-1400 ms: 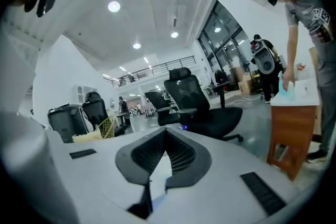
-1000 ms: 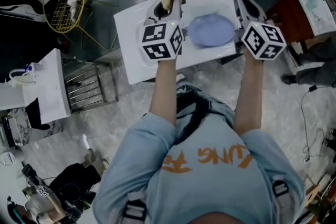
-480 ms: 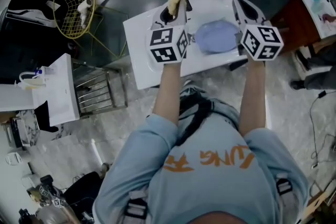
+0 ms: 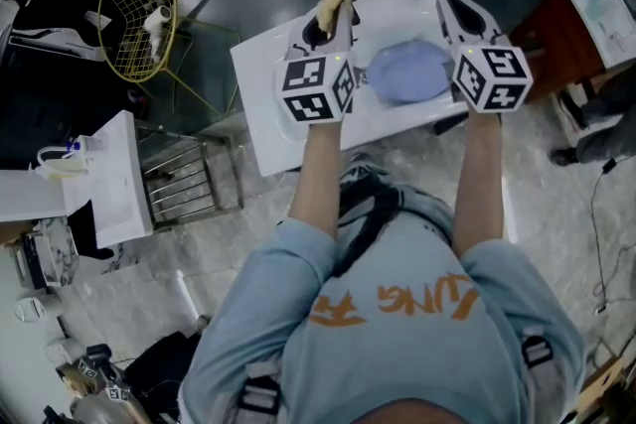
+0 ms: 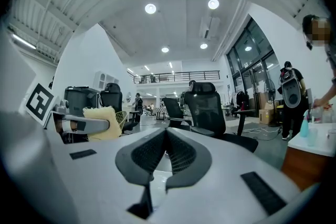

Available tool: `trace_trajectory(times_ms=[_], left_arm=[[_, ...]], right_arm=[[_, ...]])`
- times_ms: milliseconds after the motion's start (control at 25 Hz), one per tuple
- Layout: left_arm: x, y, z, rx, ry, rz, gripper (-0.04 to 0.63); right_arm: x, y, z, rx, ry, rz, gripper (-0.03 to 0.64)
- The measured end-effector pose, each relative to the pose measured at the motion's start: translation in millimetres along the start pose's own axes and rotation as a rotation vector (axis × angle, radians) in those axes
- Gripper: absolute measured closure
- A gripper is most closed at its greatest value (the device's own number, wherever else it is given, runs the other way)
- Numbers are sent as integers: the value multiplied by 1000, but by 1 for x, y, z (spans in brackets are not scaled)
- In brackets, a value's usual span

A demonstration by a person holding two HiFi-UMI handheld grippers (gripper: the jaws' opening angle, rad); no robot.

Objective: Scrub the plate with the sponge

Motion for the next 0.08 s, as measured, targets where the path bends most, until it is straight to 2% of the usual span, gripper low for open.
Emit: trace_trajectory(times_ms=[80], left_arm=[[3,0,-5,4,-3,3,546]], right_arm=[[1,4,-9,16,-8,1,617]])
Point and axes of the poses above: the fingertips, and each gripper's own axes: x backward along the fingers, y to its left, z out of its underside, the point moved 2 cm from there along x, backward along the fingers, and after that the axes turned 5 degrees about x, right-handed, at the moved point
